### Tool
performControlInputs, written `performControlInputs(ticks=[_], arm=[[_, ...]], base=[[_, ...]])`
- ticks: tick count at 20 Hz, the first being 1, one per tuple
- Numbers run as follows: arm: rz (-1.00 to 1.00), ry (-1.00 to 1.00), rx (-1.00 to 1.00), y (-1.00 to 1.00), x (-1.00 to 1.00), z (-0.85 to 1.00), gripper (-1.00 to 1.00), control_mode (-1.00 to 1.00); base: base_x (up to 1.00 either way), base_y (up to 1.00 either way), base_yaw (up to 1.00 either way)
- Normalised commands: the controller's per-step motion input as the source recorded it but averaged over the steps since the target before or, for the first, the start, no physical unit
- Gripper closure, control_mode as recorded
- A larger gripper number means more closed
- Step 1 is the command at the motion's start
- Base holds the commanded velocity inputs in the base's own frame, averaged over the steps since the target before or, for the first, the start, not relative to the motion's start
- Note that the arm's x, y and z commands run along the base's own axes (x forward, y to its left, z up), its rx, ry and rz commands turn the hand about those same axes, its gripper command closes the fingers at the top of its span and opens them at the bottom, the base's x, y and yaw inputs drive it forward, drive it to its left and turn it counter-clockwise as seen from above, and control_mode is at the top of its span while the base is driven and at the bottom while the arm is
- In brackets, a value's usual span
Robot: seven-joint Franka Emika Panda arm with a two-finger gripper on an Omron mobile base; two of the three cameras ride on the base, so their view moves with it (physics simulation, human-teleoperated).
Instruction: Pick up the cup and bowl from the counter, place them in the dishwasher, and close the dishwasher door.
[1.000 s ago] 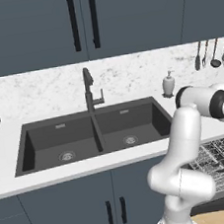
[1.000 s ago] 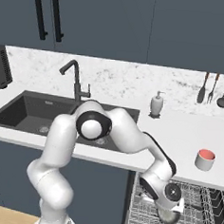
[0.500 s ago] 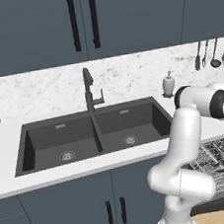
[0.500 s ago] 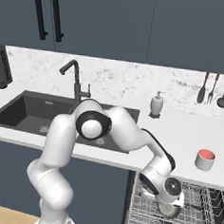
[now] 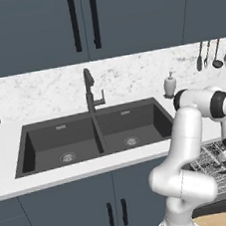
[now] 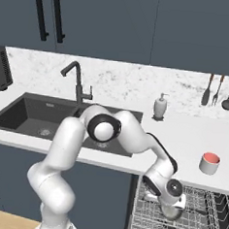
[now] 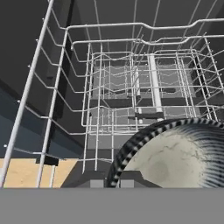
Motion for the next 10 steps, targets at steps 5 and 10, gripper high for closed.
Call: performControlInputs(ticks=[5,10], arm=[[0.0,-0.07,0.0,0.0,0.0,-0.56,1.0,-1.0],[0.0,-0.01,0.0,-0.01,0.0,-0.2,1.0,-1.0]], base=[[0.0,0.0,0.0],[0.0,0.0,0.0]])
